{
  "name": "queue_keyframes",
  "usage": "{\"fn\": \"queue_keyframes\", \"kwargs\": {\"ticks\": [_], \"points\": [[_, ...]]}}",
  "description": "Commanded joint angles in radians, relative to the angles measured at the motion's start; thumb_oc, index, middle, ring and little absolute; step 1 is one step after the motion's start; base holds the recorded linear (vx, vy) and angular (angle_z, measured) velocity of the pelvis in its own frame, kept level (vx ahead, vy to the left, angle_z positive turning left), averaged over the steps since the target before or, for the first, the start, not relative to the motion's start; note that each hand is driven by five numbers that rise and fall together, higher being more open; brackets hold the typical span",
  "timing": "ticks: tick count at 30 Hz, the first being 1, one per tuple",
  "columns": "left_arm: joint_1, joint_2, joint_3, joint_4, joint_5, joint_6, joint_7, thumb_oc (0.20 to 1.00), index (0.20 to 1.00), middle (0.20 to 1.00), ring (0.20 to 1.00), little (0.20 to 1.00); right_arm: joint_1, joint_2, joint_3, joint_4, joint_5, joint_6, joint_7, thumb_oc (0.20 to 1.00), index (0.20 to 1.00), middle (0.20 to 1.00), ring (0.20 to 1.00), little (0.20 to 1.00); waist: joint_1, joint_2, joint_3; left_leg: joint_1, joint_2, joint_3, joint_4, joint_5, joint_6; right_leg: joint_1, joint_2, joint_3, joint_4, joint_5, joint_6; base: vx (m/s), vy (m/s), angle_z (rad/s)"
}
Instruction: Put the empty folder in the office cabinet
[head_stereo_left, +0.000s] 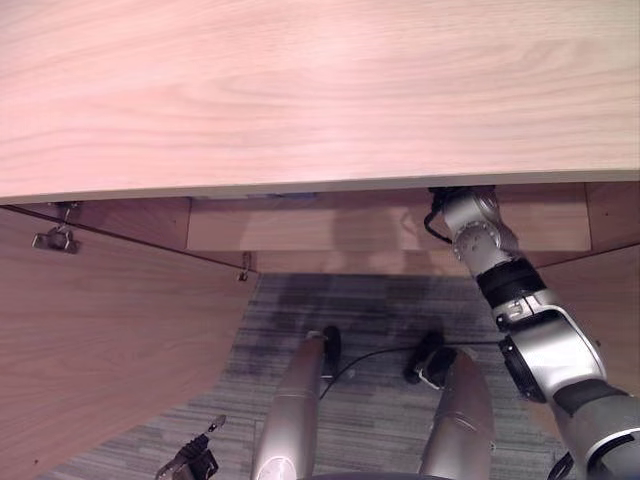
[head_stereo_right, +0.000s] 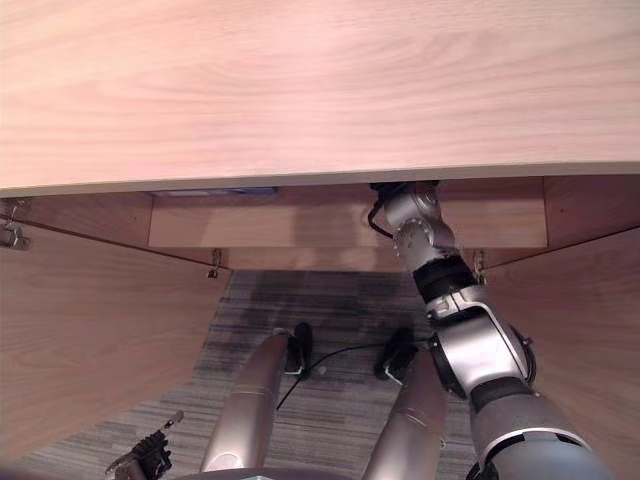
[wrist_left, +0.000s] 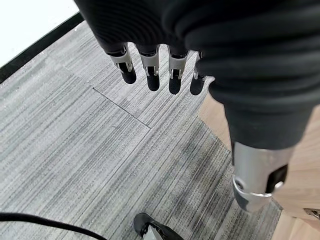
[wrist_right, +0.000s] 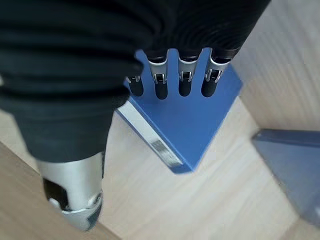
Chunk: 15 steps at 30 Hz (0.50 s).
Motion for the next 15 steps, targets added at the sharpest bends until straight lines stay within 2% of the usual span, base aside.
{"fn": "queue_keyframes", "kwargs": {"ticks": [1, 6, 9, 14, 15], "points": [[0.006, 0.076, -0.009, 0.073, 0.021, -0.010, -0.004, 1.000, 1.000, 1.000, 1.000, 1.000, -0.106, -0.022, 0.091, 0.038, -0.159, 0.048, 0.018, 1.000, 1.000, 1.000, 1.000, 1.000, 0.013, -0.006, 0.028, -0.037, 0.025, -0.002, -0.039, 0.024, -0.025, 0.019, -0.020, 0.093, -0.075, 0.070, 0.117, -0.05, -0.001, 0.00], [-0.001, 0.082, -0.024, 0.076, 0.036, -0.004, -0.019, 1.000, 1.000, 1.000, 1.000, 1.000, -0.180, -0.057, 0.280, 0.095, -0.402, 0.145, 0.069, 1.000, 1.000, 1.000, 1.000, 1.000, 0.005, -0.015, 0.045, -0.094, 0.029, -0.001, -0.006, 0.027, -0.025, -0.040, -0.016, 0.106, -0.042, 0.072, 0.108, -0.05, 0.002, -0.02], [-0.013, 0.087, -0.027, 0.078, 0.051, -0.004, -0.027, 1.000, 1.000, 1.000, 1.000, 1.000, -0.204, -0.091, 0.385, 0.097, -0.575, 0.169, 0.112, 1.000, 1.000, 1.000, 1.000, 1.000, 0.000, -0.023, 0.053, -0.124, 0.028, -0.004, 0.011, 0.026, -0.026, -0.071, -0.015, 0.114, -0.029, 0.072, 0.106, -0.04, -0.009, -0.03], [-0.046, 0.091, -0.018, 0.070, 0.084, -0.014, -0.035, 1.000, 1.000, 1.000, 1.000, 1.000, -0.199, -0.159, 0.555, 0.022, -0.965, 0.191, 0.175, 1.000, 1.000, 1.000, 1.000, 1.000, -0.009, -0.040, 0.062, -0.146, 0.028, -0.015, 0.015, 0.022, -0.029, -0.088, -0.017, 0.114, -0.027, 0.069, 0.109, -0.01, -0.007, -0.01], [-0.046, 0.090, -0.018, 0.070, 0.084, -0.014, -0.035, 1.000, 1.000, 1.000, 1.000, 1.000, -0.198, -0.160, 0.554, 0.021, -0.967, 0.192, 0.175, 1.000, 1.000, 1.000, 1.000, 1.000, -0.009, -0.040, 0.061, -0.147, 0.028, -0.016, 0.015, 0.022, -0.029, -0.088, -0.017, 0.113, -0.027, 0.069, 0.109, 0.00, 0.000, 0.00]]}}
